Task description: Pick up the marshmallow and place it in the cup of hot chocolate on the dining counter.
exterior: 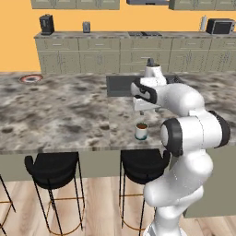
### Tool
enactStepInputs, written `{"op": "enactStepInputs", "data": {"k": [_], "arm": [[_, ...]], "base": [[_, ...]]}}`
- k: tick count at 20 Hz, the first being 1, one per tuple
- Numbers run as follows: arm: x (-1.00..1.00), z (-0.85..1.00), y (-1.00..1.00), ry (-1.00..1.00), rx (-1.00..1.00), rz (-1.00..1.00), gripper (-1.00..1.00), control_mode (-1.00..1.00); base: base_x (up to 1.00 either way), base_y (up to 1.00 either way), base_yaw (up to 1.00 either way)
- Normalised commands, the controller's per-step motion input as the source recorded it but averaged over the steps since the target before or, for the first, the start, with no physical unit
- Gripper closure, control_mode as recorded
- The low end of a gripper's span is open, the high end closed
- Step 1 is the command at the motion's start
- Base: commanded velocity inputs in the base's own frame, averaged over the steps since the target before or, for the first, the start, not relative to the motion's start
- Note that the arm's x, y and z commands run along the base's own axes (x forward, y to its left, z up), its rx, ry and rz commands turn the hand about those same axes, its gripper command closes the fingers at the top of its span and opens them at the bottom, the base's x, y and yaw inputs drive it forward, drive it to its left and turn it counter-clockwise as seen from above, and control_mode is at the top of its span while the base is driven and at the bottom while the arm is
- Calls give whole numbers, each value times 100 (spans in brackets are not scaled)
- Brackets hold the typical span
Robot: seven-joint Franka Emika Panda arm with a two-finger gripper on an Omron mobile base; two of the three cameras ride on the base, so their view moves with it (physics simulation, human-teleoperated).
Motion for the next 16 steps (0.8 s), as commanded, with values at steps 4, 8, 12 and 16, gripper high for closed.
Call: {"op": "enactStepInputs", "data": {"k": [4,8,12,16], "arm": [[-100,56,0,-49,0,0,-100,-100],[-100,67,2,-48,0,0,-100,-100],[-100,74,5,-43,0,0,-100,-100],[-100,87,8,-28,0,0,-100,-100]], "base": [[0,0,0],[0,0,0],[0,0,0],[0,0,0]]}}
